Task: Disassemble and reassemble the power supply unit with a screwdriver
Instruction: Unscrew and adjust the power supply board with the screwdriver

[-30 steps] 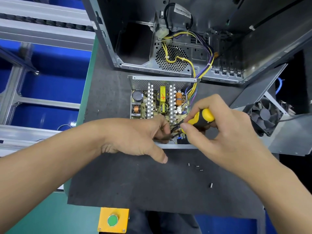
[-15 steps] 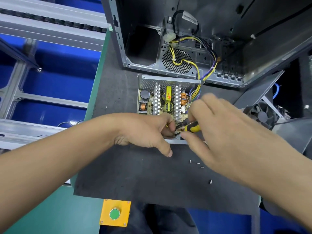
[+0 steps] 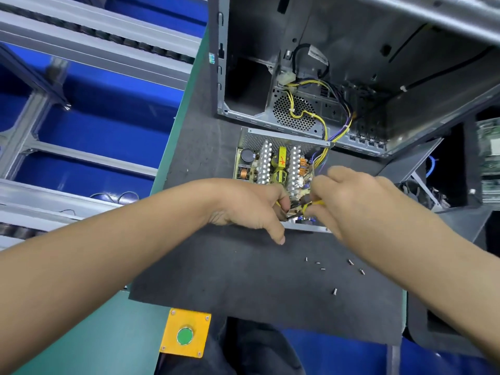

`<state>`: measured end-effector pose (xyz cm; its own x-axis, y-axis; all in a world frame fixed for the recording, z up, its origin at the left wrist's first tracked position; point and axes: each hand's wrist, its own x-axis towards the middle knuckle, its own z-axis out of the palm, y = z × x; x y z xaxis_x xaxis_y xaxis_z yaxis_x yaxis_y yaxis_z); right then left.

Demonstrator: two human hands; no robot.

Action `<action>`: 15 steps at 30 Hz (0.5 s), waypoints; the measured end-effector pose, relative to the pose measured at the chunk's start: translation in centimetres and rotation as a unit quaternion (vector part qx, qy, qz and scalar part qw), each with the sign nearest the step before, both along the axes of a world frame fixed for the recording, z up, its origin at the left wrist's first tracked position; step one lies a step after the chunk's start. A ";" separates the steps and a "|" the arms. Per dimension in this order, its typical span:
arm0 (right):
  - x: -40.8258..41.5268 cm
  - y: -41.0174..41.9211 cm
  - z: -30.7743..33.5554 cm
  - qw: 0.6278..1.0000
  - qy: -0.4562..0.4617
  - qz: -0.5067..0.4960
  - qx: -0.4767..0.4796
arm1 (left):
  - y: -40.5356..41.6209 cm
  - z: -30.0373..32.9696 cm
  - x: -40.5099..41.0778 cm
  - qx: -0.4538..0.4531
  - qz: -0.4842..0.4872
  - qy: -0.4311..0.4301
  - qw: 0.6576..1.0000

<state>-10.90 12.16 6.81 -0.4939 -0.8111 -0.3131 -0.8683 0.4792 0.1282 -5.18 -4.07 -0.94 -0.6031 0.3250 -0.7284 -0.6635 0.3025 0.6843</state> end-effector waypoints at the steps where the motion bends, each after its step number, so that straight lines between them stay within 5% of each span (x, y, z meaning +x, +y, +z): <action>1: 0.1 0.2 0.1 0.999 0.033 -0.019 0.033 | 0.0 0.0 0.0 -0.004 -0.002 0.003 1.000; 7: -0.3 0.5 0.9 0.997 -0.074 -0.032 0.020 | 0.0 -0.1 0.1 -0.017 -0.004 0.019 1.000; 12: 0.6 -0.3 0.7 0.997 0.018 -0.013 0.073 | -0.1 0.1 0.0 -0.012 -0.008 0.020 1.000; 15: 0.7 -0.3 0.8 0.998 -0.030 -0.027 0.047 | -0.1 0.4 0.1 -0.023 -0.020 0.035 0.999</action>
<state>-10.24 11.89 7.60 -0.5151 -0.7495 -0.4157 -0.8485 0.5146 0.1237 -5.09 -4.14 -0.51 -0.6404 0.3179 -0.6992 -0.6005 0.3604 0.7138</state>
